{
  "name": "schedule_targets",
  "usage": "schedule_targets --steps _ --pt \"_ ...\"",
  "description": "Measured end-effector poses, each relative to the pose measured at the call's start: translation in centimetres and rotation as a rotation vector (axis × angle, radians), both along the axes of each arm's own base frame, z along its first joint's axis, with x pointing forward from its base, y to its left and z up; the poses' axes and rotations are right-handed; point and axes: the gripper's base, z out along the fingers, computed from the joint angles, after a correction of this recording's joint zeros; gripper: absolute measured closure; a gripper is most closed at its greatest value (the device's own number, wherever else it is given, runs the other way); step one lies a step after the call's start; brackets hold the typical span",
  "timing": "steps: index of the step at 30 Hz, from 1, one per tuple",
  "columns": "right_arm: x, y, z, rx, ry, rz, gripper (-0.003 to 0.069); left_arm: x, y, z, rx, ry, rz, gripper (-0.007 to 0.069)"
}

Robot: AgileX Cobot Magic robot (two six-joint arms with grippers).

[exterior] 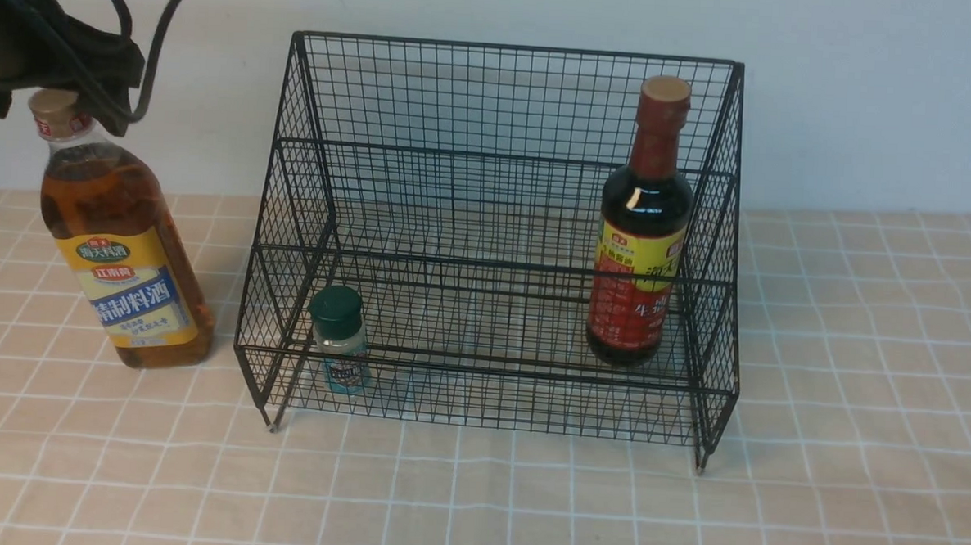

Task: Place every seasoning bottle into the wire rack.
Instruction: Use the left arm to grab the condiment bottle closest to it

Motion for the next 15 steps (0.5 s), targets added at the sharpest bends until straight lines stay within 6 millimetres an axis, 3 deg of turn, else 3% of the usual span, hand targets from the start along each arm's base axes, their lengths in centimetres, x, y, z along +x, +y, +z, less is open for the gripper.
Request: schedule_targets --steps 4,9,10,15 --pt "0.0 0.0 0.0 0.0 0.0 0.0 0.0671 0.5 0.1 -0.8 0.013 0.02 0.001 -0.0011" --pt "0.0 0.0 0.0 0.0 0.0 0.0 0.0671 0.8 0.1 -1.3 0.014 0.032 -0.001 0.0159" --pt "0.0 0.0 0.0 0.0 0.0 0.0 0.0671 0.8 0.0 -1.3 -0.003 0.03 0.002 0.0276" --pt "0.0 0.0 0.0 0.0 0.0 0.0 0.0671 0.9 -0.3 -1.2 -0.03 0.016 0.001 0.0305"
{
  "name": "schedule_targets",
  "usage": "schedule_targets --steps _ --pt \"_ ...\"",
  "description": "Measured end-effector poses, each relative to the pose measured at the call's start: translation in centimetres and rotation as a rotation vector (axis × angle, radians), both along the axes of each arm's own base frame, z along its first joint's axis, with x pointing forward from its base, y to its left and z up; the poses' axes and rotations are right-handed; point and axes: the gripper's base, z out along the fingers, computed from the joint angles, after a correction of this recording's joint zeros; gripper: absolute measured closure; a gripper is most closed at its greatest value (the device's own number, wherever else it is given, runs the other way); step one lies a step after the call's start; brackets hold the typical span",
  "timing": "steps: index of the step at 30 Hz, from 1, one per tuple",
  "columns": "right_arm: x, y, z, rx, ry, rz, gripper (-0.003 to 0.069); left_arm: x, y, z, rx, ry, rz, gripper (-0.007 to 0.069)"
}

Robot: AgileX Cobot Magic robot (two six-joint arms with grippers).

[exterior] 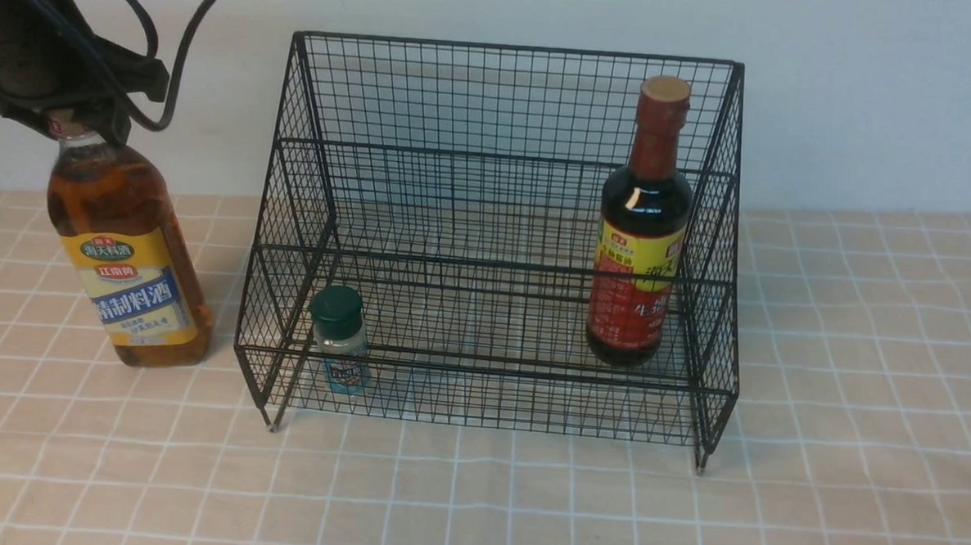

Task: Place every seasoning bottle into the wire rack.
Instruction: Use the left arm to grab the condiment bottle closest to it, then use the left arm to put the condiment bottle back on the shelf

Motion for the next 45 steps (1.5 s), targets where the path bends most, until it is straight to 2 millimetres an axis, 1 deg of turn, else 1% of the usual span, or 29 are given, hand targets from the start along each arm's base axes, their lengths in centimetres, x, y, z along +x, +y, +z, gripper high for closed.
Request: schedule_targets --steps 5,10,13,14,16,20,29,33,37,39,41,45 --pt "0.0 0.0 0.0 0.0 0.0 0.0 0.0671 -0.1 0.0 0.1 0.0 0.003 0.002 0.0303" --pt "0.0 0.0 0.0 -0.001 0.0 0.0 0.0671 -0.6 -0.1 1.1 0.0 0.034 0.005 0.0309" --pt "0.0 0.0 0.0 -0.001 0.0 0.0 0.0671 -1.1 0.0 2.8 0.025 0.012 0.008 0.031" --pt "0.0 0.0 0.0 -0.001 0.0 0.0 0.0671 -1.2 0.0 3.1 0.027 0.009 0.009 0.031" --pt "0.0 0.0 0.0 -0.001 0.0 0.0 0.0671 -1.9 0.0 5.1 0.029 -0.04 0.01 0.031" --pt "0.0 0.0 0.0 -0.009 0.0 0.002 0.0671 -2.9 0.0 7.3 0.024 -0.085 0.014 0.031" --pt "0.0 0.0 0.0 -0.016 0.0 0.003 0.0671 -4.2 -0.1 9.0 0.013 -0.128 0.013 0.031" --pt "0.0 0.0 0.0 -0.016 0.0 0.003 0.0671 -5.3 -0.6 11.9 -0.044 -0.23 -0.006 0.031" --pt "0.0 0.0 0.0 -0.016 0.0 0.003 0.0671 -5.9 -1.0 13.5 -0.088 -0.287 -0.025 0.031" --pt "0.0 0.0 0.0 -0.016 0.0 0.003 0.0671 -6.6 -1.6 15.0 -0.144 -0.342 -0.051 0.031" --pt "0.0 0.0 0.0 -0.016 0.0 0.003 0.0671 -6.9 -2.0 15.7 -0.188 -0.369 -0.073 0.031" --pt "0.0 0.0 0.0 -0.018 0.0 0.004 0.0671 -7.0 -2.9 16.1 -0.243 -0.392 -0.108 0.031"
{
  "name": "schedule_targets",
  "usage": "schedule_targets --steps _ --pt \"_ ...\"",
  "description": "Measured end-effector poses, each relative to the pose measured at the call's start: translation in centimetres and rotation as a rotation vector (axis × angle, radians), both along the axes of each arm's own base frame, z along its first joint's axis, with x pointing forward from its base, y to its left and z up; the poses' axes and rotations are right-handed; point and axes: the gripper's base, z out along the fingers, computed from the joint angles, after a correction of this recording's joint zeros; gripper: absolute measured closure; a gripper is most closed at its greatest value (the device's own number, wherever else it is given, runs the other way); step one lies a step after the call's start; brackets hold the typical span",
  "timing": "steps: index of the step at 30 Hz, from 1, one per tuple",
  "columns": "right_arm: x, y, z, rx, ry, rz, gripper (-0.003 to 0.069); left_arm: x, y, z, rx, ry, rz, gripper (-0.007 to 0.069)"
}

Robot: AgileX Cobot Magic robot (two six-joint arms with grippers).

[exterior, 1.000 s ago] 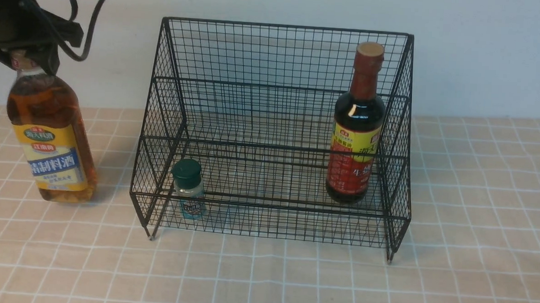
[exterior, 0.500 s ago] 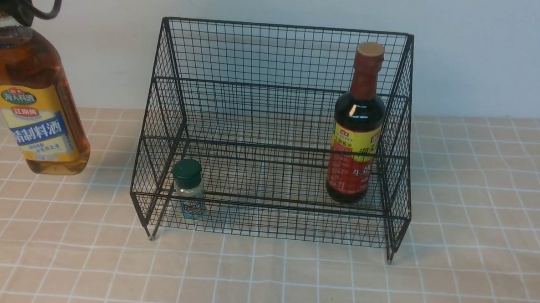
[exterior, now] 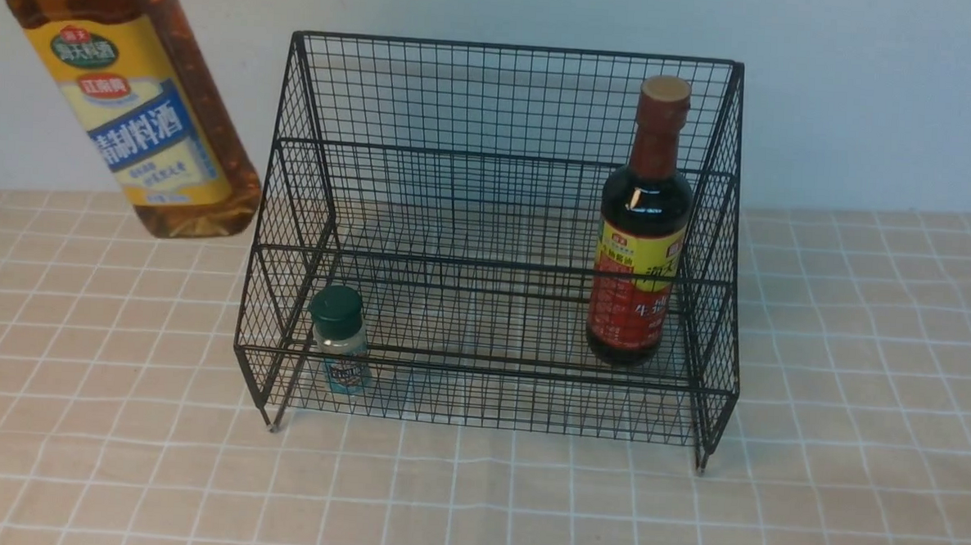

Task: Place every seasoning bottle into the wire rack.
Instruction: Use the left arm to put the condiment bottle back on the shelf

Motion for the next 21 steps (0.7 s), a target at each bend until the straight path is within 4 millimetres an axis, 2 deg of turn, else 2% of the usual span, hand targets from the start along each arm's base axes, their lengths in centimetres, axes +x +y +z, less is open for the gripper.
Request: schedule_targets --steps 11,12,17,21 --pt "0.0 0.0 0.0 0.0 0.0 0.0 0.0671 0.7 -5.0 0.5 -0.013 -0.116 -0.141 0.031" --pt "0.0 0.0 0.0 0.0 0.0 0.0 0.0671 1.0 -5.8 0.3 -0.013 -0.117 -0.162 0.031" --pt "0.0 0.0 0.0 -0.001 0.0 0.0 0.0671 2.6 -7.4 -1.4 0.01 -0.079 -0.186 0.031" --pt "0.0 0.0 0.0 -0.001 0.0 0.0 0.0671 4.4 -7.7 -3.3 0.038 -0.031 -0.179 0.031"
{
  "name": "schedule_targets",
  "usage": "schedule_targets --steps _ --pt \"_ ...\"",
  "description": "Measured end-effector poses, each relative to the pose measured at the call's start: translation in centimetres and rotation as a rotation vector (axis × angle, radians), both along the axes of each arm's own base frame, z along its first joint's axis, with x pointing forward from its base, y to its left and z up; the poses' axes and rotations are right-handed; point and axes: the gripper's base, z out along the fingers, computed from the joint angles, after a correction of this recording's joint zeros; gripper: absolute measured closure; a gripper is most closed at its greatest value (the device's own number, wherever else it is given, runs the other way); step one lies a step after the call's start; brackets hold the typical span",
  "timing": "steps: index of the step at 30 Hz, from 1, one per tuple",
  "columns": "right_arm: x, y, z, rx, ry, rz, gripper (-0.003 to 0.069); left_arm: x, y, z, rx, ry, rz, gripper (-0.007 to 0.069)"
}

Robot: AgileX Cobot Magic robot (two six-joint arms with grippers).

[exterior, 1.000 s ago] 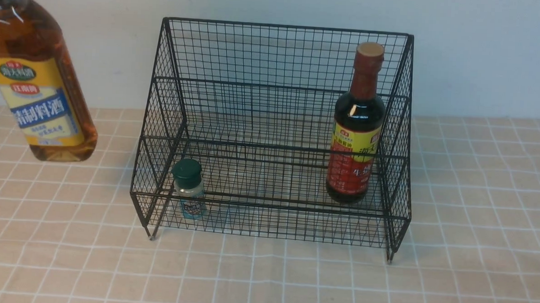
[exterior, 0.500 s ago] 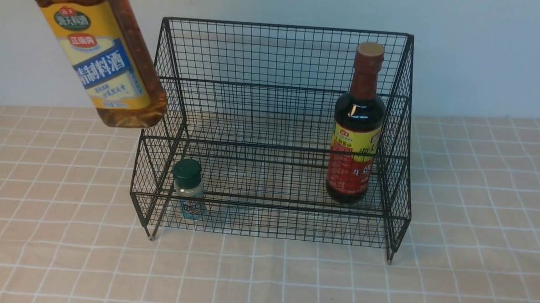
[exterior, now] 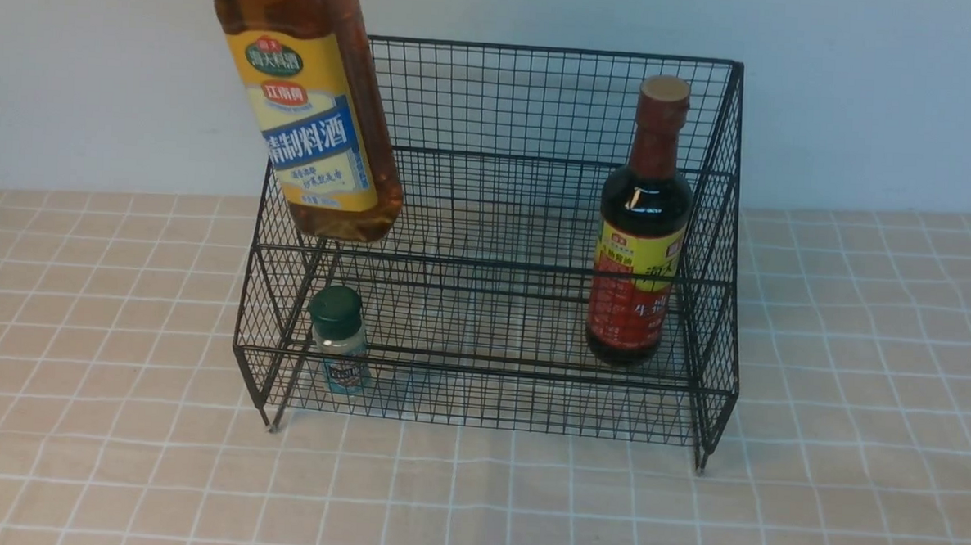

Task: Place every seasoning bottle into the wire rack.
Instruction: Use the left arm to put the condiment bottle back on the shelf

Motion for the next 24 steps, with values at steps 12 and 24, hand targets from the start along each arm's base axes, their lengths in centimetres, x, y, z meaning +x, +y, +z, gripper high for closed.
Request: schedule_targets --steps 12,24 --pt "0.0 0.0 0.0 0.001 0.0 0.0 0.0671 2.0 -0.3 -3.7 0.064 0.167 0.006 0.031" --pt "0.0 0.0 0.0 0.001 0.0 0.0 0.0671 4.1 -0.8 -7.7 0.088 0.328 0.009 0.031"
